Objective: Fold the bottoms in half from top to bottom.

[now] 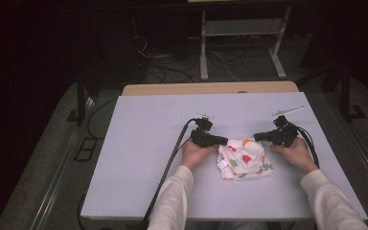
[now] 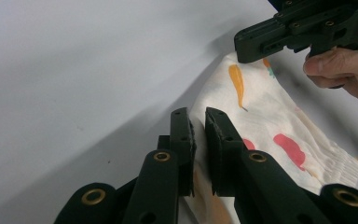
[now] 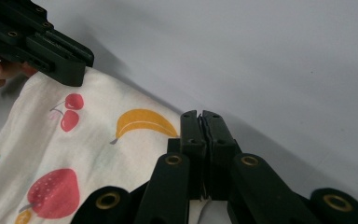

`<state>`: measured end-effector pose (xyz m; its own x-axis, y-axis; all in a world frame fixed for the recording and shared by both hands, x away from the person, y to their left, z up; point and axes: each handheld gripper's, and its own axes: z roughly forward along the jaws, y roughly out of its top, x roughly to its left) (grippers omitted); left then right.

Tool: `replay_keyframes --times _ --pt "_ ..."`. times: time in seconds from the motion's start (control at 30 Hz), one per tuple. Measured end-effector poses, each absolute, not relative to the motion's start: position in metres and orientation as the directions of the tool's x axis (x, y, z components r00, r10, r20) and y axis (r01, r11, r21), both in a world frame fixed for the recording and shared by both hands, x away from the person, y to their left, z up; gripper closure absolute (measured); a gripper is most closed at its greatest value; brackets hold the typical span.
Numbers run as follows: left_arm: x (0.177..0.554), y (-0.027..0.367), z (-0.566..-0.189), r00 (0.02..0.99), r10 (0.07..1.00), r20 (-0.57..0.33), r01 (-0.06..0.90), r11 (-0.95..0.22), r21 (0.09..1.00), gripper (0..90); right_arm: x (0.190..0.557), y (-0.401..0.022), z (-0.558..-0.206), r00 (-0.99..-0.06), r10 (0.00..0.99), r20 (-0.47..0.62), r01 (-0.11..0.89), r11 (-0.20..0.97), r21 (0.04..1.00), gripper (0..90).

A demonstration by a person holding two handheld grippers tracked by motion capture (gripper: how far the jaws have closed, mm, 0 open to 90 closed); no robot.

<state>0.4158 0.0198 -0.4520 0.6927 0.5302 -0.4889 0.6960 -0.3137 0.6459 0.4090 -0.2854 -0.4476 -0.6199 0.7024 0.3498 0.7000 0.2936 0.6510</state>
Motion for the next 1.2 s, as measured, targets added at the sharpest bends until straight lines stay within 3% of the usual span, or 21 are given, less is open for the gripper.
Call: replay_keyframes --times 0.7,1.2 --pt "0.411 0.038 -0.433 0.712 0.551 -0.435 0.674 -0.361 0.645 81.5 0.409 -0.269 -0.44 -0.615 0.702 0.359 0.698 0.274 0.661 86.6" --pt "0.41 0.08 -0.431 0.676 0.6 -0.427 0.694 -0.325 0.642 81.5 0.415 -0.231 -0.435 -0.654 0.665 0.361 0.681 0.31 0.663 86.5"
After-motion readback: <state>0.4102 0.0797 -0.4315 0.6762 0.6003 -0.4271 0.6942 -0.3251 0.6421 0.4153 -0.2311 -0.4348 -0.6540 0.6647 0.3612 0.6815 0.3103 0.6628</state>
